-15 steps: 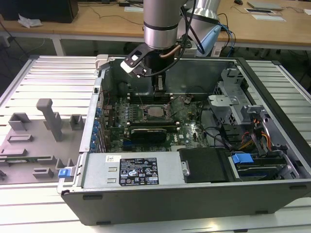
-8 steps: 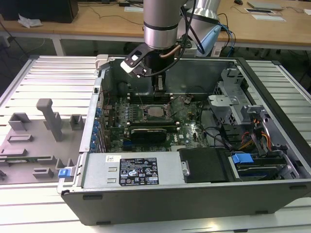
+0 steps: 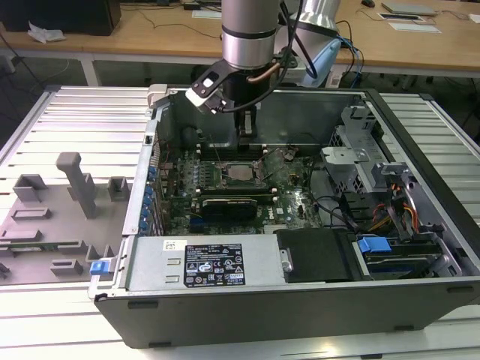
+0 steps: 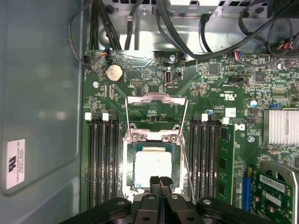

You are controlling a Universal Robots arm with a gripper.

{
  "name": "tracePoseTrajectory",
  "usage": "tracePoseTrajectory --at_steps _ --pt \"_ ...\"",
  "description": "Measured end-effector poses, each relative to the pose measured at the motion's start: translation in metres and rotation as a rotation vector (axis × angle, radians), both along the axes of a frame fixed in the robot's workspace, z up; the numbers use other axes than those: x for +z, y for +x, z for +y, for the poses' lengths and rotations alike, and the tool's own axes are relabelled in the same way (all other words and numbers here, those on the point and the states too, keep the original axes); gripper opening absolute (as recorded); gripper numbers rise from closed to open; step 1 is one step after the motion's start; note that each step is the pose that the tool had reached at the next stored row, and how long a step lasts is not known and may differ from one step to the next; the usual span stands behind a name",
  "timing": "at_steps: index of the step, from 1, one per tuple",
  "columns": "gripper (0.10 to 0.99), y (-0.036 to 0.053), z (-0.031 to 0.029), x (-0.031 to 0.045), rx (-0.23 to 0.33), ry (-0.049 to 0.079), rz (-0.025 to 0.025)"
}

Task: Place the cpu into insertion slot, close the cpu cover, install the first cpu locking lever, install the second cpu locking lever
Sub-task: 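Close the cpu cover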

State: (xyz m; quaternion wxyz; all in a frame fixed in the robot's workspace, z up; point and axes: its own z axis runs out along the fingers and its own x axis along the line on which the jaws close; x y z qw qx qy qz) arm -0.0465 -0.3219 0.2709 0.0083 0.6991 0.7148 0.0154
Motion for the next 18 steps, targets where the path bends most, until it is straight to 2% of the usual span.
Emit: tracePoseTrajectory --at_steps 4,6,10,12,13,15,17,18 --pt "0.106 0.0002 0.0 0.0002 0.0 0.0 0.0" --pt "0.106 0.0035 0.0 0.0003 0.0 0.0 0.0002" --pt "0.106 0.0307 -0.0006 0.0003 0.0 0.0 0.0006" --pt "0.106 0.0387 -0.0006 0.0002 0.0 0.0 0.0007" --pt "0.106 0.0461 -0.0007 0.0002 0.0 0.0 0.0008" --pt "0.106 0.0552 -0.0006 0.0003 0.0 0.0 0.0009" --pt "0.106 0.0712 -0.0007 0.0002 0.0 0.0 0.001" --pt "0.106 0.0747 -0.0007 0.0002 0.0 0.0 0.001"
